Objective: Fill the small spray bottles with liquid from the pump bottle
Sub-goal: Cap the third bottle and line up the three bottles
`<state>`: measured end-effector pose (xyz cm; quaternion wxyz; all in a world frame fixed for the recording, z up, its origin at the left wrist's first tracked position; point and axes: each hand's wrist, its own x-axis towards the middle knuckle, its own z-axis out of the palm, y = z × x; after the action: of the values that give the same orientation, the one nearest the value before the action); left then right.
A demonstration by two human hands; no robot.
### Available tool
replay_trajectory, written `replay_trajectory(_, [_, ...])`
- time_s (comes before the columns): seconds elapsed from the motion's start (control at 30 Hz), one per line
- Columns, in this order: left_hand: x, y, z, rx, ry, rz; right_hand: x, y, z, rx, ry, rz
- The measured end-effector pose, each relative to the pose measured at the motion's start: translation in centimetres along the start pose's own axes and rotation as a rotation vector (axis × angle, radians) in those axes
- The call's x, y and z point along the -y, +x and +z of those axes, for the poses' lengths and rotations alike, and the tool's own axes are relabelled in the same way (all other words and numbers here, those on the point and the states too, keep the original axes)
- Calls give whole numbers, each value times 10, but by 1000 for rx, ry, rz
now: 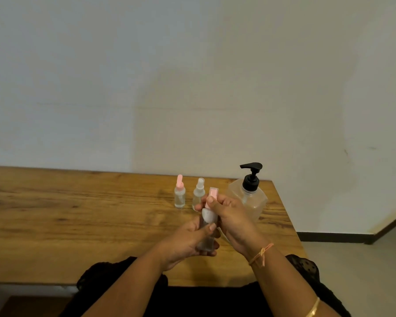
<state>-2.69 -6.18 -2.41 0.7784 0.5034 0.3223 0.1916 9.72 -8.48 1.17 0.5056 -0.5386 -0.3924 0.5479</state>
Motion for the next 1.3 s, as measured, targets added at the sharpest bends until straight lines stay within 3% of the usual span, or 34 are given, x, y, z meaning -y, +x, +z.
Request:
replay_trajectory(0.27, [4, 7, -2, -173, 326, 262, -11, 1, 9, -66, -130, -106])
replay_trajectory(0.43, [18, 15, -37, -611, 603, 312, -13, 3, 4, -74, -154, -78])
replay_trajectory(0.6, [16, 19, -66, -895, 576, 182, -23, 8, 3, -90, -380, -9])
replay_trajectory(0.83, [17, 35, -96, -1003, 501, 72, -46, 27, 8, -84, -743, 9])
replay_trajectory(1.3, [15, 71, -117, -965, 551, 65, -55, 44, 5, -116, -791, -11])
